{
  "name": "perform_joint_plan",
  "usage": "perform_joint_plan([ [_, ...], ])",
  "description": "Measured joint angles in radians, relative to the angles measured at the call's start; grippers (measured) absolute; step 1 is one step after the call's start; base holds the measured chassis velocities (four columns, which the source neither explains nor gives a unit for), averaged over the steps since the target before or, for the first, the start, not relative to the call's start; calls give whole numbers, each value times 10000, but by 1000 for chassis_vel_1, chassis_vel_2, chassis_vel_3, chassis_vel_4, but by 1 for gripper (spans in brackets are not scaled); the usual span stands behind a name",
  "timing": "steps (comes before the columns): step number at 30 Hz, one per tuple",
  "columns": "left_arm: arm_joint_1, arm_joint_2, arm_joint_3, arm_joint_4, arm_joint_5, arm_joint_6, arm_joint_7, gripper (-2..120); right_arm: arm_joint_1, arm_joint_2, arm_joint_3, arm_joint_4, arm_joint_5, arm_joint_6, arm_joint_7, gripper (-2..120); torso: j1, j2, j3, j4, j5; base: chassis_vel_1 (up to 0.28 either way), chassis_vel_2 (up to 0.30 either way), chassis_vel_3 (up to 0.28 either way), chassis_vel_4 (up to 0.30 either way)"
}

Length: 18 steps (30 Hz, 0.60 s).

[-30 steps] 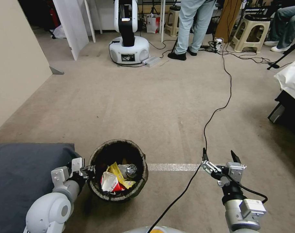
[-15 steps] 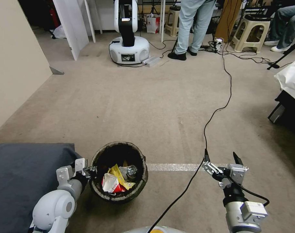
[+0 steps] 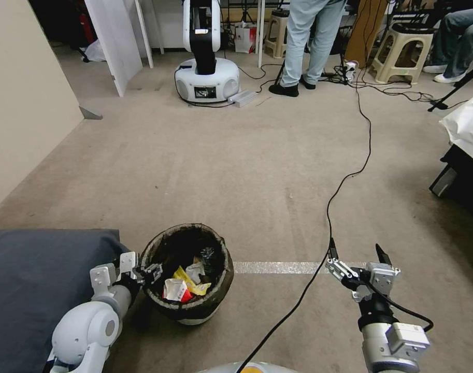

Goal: Pick up the trash bin, then pick up the garbage from the floor and place it into the trash bin.

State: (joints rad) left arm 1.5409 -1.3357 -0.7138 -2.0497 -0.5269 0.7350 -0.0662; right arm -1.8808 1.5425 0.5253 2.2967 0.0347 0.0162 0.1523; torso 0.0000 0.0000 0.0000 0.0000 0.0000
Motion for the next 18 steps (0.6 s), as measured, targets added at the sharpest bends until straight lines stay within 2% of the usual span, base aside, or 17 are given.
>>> perform_joint_plan([
  [1, 0, 0, 0, 0, 0, 0, 0, 71, 0, 0, 0, 0, 0, 0, 0, 100, 0, 0, 0, 0, 0, 0, 0, 0, 0],
  [3, -1, -9, -48, -29, 2, 0, 1, 81, 3, 4, -12, 21, -6, -36, 0, 100, 0, 0, 0, 0, -1, 0, 0, 0, 0],
  [5, -1, -11, -73, -71, 3, 0, 2, 84, 9, 4, -18, 33, -7, -55, 0, 100, 0, 0, 0, 0, 0, 0, 0, 0, 0],
  [8, 10, -10, -164, -245, -30, 2, 2, 97, 21, 4, -45, 64, -8, -121, -1, 100, 0, 0, 0, 0, 0, 0, 0, 0, 0],
  [15, 191, 1, -403, -744, -27, -21, 17, 100, 23, -52, -88, 96, 6, -177, -1, 100, 0, 0, 0, 0, 0, 0, 0, 0, 0],
  [17, 254, 13, -441, -802, 92, -167, 82, 100, 23, -63, -89, 96, 10, -178, -1, 100, 0, 0, 0, 0, 0, 0, 0, 0, 0],
  [18, 346, 25, -500, -863, 300, -493, 216, 100, 24, -79, -90, 96, 15, -180, -1, 100, 0, 0, 0, 0, -1, 0, 0, 0, 0],
])
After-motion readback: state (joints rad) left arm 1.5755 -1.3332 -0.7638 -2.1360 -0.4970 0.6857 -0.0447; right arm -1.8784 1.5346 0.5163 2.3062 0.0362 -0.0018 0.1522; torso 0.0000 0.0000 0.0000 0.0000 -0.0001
